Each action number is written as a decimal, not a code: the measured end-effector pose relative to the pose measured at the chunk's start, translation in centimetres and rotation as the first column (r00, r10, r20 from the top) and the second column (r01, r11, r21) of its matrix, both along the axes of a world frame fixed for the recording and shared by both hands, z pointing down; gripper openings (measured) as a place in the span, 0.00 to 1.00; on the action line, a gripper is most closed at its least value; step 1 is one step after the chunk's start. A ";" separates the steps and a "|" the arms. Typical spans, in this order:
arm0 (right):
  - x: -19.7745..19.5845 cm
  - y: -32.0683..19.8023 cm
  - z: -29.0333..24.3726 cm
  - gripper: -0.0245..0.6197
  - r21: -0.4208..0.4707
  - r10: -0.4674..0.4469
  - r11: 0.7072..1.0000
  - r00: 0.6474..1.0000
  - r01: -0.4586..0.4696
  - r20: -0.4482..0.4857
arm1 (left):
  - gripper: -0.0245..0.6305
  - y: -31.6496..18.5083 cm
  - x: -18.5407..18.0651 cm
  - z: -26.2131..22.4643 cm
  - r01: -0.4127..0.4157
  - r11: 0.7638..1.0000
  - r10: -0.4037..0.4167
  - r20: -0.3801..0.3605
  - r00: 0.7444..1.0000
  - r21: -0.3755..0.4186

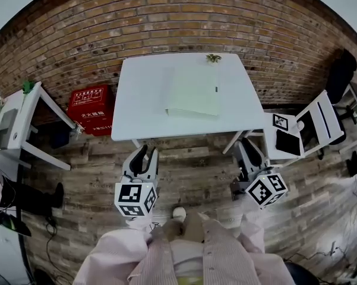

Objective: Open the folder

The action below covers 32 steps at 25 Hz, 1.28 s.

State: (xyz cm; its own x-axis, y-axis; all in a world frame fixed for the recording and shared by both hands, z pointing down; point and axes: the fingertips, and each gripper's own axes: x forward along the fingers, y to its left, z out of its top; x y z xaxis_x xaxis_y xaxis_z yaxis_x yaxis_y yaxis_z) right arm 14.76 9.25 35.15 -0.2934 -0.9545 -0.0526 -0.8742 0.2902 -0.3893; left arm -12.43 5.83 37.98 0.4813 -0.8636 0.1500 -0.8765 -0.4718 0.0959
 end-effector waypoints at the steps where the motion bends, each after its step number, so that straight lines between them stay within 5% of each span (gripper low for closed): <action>1: 0.2 -0.2 0.2 0.17 -0.005 0.010 1.000 1.000 -0.010 0.011 | 0.19 -0.3 0.0 0.2 -0.004 1.000 0.004 0.002 1.000 -0.004; 14: 2.3 -4.2 2.5 0.17 -0.081 0.047 0.996 0.998 -0.044 0.029 | 0.18 -4.7 1.9 2.6 -0.026 0.997 0.025 -0.020 0.999 -0.078; 32: 7.5 -20.1 5.4 0.17 -0.164 -0.045 0.985 0.994 0.060 0.099 | 0.18 -18.8 6.6 2.7 0.038 0.991 -0.043 -0.042 0.998 -0.127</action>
